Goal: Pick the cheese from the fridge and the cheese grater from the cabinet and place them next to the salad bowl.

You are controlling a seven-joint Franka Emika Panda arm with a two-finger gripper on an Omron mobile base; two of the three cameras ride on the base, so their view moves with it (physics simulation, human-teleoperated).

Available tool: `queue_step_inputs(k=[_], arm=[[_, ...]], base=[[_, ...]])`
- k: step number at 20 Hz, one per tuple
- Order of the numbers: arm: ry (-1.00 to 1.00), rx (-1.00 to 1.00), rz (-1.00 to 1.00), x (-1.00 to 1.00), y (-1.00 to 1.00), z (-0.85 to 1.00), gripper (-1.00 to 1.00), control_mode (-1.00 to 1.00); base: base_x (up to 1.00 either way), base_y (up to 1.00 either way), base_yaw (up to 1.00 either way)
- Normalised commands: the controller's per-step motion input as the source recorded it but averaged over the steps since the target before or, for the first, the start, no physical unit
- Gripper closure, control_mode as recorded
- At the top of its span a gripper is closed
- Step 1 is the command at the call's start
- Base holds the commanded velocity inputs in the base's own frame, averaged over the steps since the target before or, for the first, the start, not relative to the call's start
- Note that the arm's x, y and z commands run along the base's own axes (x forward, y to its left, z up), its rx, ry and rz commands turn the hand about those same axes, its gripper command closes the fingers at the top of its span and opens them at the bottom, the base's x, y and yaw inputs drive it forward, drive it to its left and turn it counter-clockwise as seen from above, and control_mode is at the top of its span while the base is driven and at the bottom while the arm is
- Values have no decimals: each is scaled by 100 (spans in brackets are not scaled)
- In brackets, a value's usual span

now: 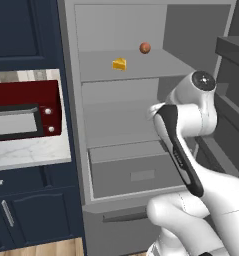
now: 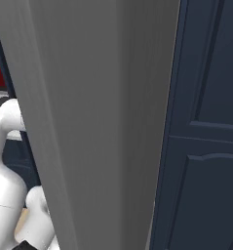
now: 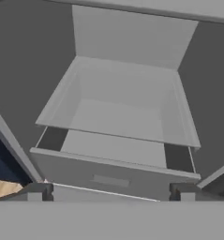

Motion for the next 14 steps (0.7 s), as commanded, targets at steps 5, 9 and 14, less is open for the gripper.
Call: queue_step_inputs(k=[5, 9, 14], arm=[[-11, -2, 3, 0, 0, 56, -100, -100], [0, -4, 0, 14, 5, 50, -100, -100], [-8, 0, 1, 36, 21, 43, -100, -100]], base=[[0, 0, 0], [0, 0, 0], [0, 0, 0]])
